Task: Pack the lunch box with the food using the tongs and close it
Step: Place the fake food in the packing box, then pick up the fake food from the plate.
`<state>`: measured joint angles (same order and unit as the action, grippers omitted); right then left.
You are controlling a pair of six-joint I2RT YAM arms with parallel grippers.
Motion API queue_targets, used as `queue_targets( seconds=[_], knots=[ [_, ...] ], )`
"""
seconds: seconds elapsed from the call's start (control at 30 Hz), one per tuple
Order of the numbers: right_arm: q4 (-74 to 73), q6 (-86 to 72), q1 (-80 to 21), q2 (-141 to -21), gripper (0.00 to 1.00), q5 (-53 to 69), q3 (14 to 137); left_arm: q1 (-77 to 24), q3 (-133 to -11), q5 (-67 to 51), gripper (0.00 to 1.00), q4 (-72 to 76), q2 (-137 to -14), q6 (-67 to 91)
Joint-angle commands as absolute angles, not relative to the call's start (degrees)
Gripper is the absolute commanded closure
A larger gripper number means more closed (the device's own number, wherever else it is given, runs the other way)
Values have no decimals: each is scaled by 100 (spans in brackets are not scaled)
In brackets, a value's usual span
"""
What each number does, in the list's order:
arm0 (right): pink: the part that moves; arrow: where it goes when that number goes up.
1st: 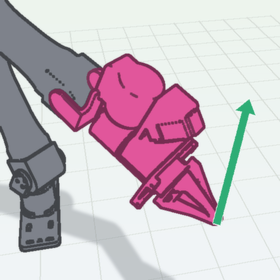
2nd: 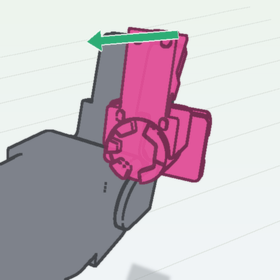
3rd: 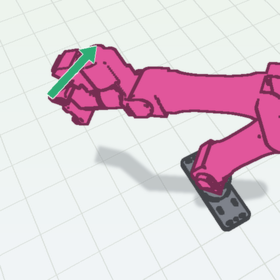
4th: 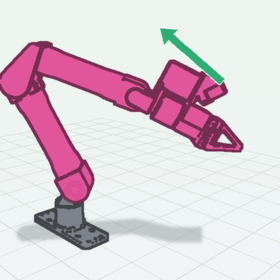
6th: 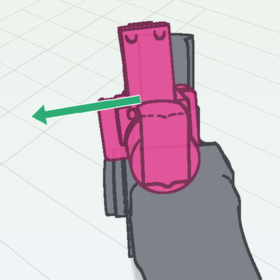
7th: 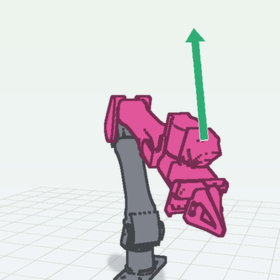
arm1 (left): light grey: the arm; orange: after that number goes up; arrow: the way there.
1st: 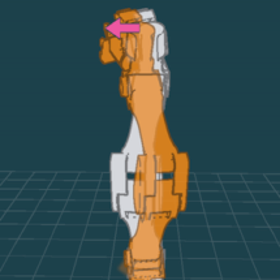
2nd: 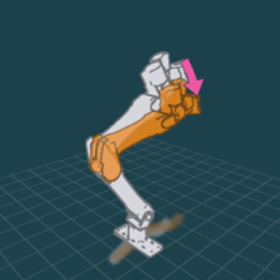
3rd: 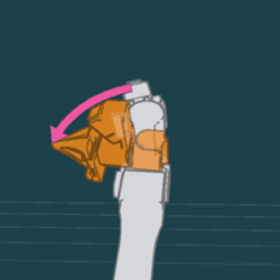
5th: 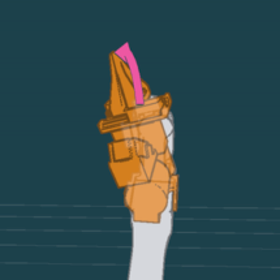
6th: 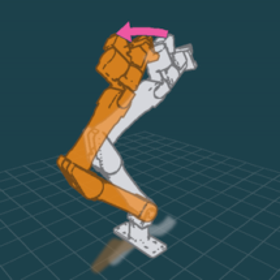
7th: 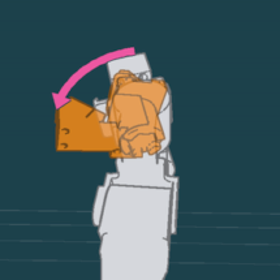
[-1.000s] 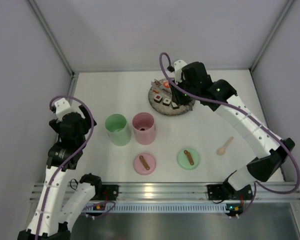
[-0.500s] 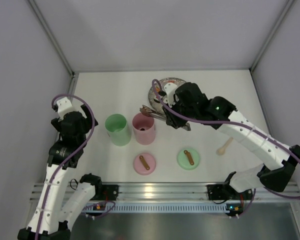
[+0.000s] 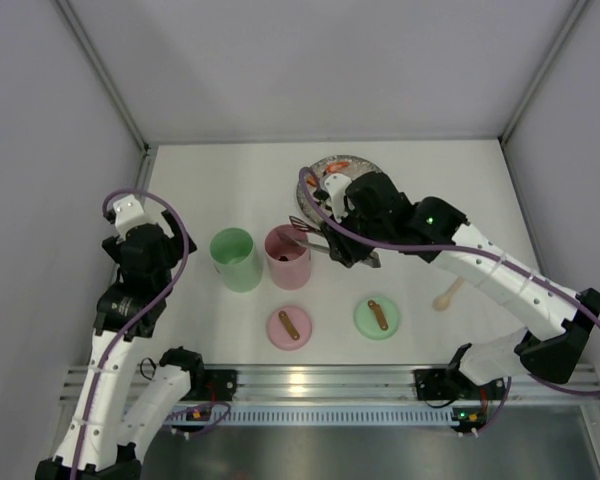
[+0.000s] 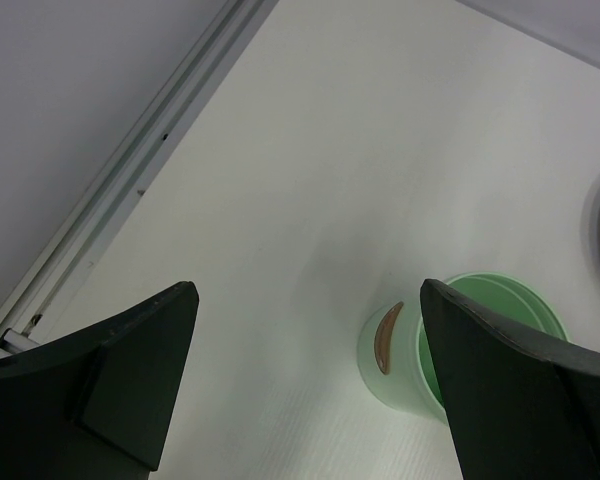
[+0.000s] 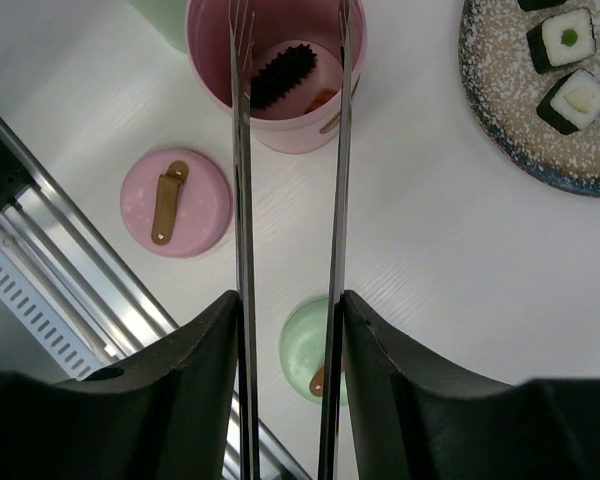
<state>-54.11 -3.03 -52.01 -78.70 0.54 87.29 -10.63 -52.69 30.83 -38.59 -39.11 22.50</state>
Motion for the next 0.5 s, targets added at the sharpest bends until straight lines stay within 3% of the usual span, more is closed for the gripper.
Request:
queue_targets(
  seconds=[0.0, 0.13, 0.47],
  knots=[
    [-5291, -316, -5291, -7594, 57, 18, 8771, -1037, -5344, 3032, 1, -3656, -3841, 2197],
    [-4967, -544, -5169, -7410, 63, -395, 8912, -1037, -5344, 3023, 1, -3656, -3832, 2197],
    [-4386, -844, -3649, -8023, 62, -140, 9334, -1037, -5335, 3006, 1, -3656, -3797, 2188]
  ],
)
